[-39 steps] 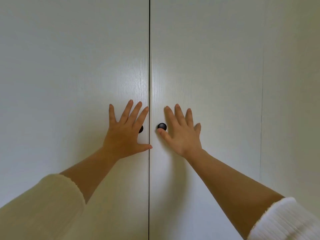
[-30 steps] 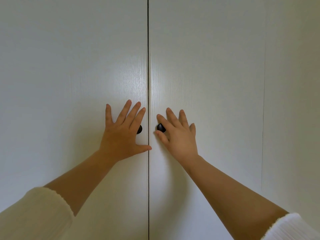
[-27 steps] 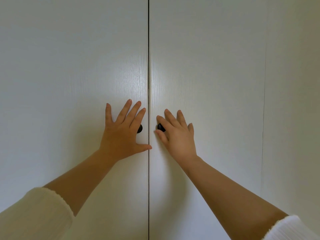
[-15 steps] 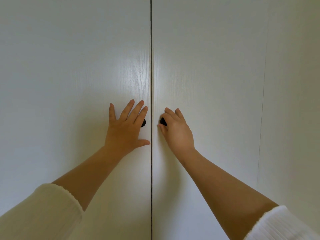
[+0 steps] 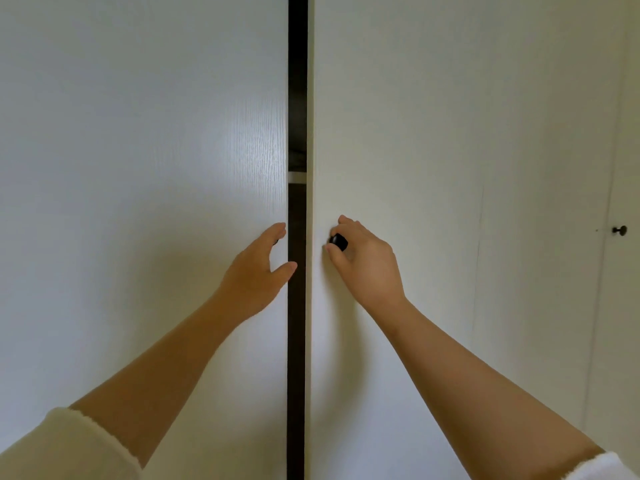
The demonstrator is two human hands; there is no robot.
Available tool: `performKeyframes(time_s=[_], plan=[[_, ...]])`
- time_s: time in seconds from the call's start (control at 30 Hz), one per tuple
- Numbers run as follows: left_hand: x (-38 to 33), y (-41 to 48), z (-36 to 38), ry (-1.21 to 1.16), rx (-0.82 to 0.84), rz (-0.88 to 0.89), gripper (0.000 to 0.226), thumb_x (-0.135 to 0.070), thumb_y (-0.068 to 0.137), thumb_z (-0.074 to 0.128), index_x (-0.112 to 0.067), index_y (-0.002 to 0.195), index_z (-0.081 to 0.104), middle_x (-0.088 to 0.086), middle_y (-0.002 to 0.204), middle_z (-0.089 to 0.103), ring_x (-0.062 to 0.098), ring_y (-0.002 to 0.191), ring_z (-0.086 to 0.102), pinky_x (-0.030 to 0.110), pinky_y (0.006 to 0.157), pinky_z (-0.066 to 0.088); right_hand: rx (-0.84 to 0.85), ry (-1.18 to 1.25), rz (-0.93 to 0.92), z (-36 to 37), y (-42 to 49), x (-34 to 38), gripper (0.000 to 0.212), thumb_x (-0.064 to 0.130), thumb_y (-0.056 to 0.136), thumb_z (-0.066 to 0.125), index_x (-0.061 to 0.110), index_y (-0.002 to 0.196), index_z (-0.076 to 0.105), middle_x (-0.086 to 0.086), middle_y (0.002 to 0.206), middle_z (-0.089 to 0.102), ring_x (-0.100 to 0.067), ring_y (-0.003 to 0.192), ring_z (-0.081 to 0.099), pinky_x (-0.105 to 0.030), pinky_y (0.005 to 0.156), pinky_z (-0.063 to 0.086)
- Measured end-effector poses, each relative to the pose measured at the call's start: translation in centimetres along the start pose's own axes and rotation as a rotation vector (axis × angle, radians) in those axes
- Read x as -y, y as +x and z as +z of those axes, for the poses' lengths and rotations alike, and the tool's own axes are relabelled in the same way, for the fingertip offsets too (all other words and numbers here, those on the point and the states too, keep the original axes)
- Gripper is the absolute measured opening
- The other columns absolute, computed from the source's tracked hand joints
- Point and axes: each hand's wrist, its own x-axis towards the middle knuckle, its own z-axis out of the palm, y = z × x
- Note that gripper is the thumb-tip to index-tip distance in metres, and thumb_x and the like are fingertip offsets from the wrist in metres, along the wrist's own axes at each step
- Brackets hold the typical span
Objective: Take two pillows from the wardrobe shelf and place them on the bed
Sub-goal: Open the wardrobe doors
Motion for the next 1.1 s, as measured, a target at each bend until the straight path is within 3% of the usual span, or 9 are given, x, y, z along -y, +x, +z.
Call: performKeyframes(time_s=[0.13, 0.27, 0.4, 0.6, 0.73, 0.83, 0.9, 1.03, 1.1], plan=[[-2.1, -0.8, 1.4, -0.343, 0.024, -0.101, 0.049, -0.006, 0.092, 0.047, -0.021, 0.138, 0.036, 0.001, 0.139, 0.047, 0.014, 0.124, 0.047, 0.026, 0.1, 0.038, -0.045, 0.032, 0.034, -3.8, -1.8, 0.4, 0.016, 0.022, 0.09, 0.054, 0.01, 0.095, 0.064, -0.008, 0.108, 0.068, -0.023, 0.087, 0.065, -0.024, 0.067, 0.041], [-5.8, -2.0, 3.7, -0.663, 0.013, -0.187, 0.042, -0.005, 0.093, 0.045, -0.023, 0.132, 0.046, 0.0, 0.127, 0.059, 0.016, 0.114, 0.057, 0.035, 0.1, 0.046, -0.084, 0.1, 0.084, -7.7, -3.3, 0.2, 0.017, 0.023, 0.09, 0.056, 0.015, 0.094, 0.07, 0.004, 0.107, 0.071, -0.019, 0.081, 0.066, -0.022, 0.075, 0.049], [-9.6, -3.4, 6.3, -0.834, 0.071, -0.093, 0.036, -0.007, 0.092, 0.045, -0.037, 0.099, 0.064, -0.016, 0.096, 0.072, 0.007, 0.102, 0.065, 0.028, 0.091, 0.05, -0.053, 0.332, 0.213, -11.7, -4.8, -0.9, 0.014, 0.021, 0.088, 0.057, 0.028, 0.09, 0.07, 0.018, 0.102, 0.066, -0.008, 0.088, 0.067, -0.024, 0.078, 0.058], [-15.1, -6.9, 11.3, -0.981, 0.209, 0.047, 0.032, -0.019, 0.095, 0.042, -0.041, 0.109, 0.06, -0.023, 0.112, 0.065, -0.007, 0.111, 0.055, 0.017, 0.094, 0.045, -0.088, 0.48, 0.3, -17.8, -7.3, -2.7, 0.02, 0.015, 0.091, 0.053, 0.024, 0.087, 0.07, 0.011, 0.089, 0.07, 0.0, 0.083, 0.066, -0.02, 0.065, 0.057], [-17.7, -8.7, 15.2, -1.072, 0.335, 0.141, 0.03, -0.034, 0.092, 0.041, -0.049, 0.118, 0.045, -0.036, 0.12, 0.052, -0.028, 0.108, 0.044, -0.005, 0.084, 0.037, -0.068, 0.474, 0.374, -21.7, -8.9, -4.3, 0.021, 0.018, 0.095, 0.047, 0.016, 0.089, 0.067, 0.01, 0.085, 0.067, -0.007, 0.087, 0.067, -0.027, 0.071, 0.058], [-19.6, -9.2, 18.5, -1.017, 0.394, 0.264, 0.038, -0.037, 0.091, 0.037, -0.054, 0.124, 0.029, -0.037, 0.135, 0.035, -0.023, 0.125, 0.029, 0.0, 0.1, 0.027, -0.098, 0.482, 0.447, -24.4, -9.9, -5.7, 0.022, 0.018, 0.095, 0.045, 0.011, 0.096, 0.065, 0.002, 0.09, 0.067, -0.012, 0.081, 0.067, -0.026, 0.073, 0.055], [-21.1, -9.4, 20.6, -0.941, 0.414, 0.293, 0.044, -0.038, 0.087, 0.035, -0.058, 0.123, 0.019, -0.028, 0.148, 0.022, -0.015, 0.136, 0.016, 0.007, 0.108, 0.018, -0.119, 0.502, 0.497, -26.0, -10.3, -6.7, 0.025, 0.019, 0.095, 0.044, 0.022, 0.092, 0.069, 0.005, 0.088, 0.07, -0.013, 0.077, 0.067, -0.024, 0.071, 0.054], [-23.7, -9.4, 23.9, -0.853, 0.419, 0.281, 0.043, -0.042, 0.084, 0.034, -0.058, 0.119, 0.017, -0.018, 0.152, 0.012, -0.011, 0.137, 0.007, -0.008, 0.099, 0.008, -0.2, 0.505, 0.595, -28.8, -10.5, -9.0, 0.033, 0.022, 0.095, 0.037, 0.032, 0.087, 0.068, 0.018, 0.069, 0.069, 0.002, 0.058, 0.062, -0.011, 0.05, 0.047], [-24.5, -9.3, 25.3, -0.777, 0.425, 0.304, 0.051, -0.046, 0.083, 0.038, -0.051, 0.128, 0.015, -0.013, 0.155, 0.008, -0.009, 0.136, 0.003, 0.0, 0.103, 0.007, -0.229, 0.484, 0.634, -29.7, -10.6, -10.2, 0.037, 0.023, 0.095, 0.034, 0.032, 0.083, 0.067, 0.017, 0.065, 0.065, 0.002, 0.057, 0.057, -0.01, 0.047, 0.043]])
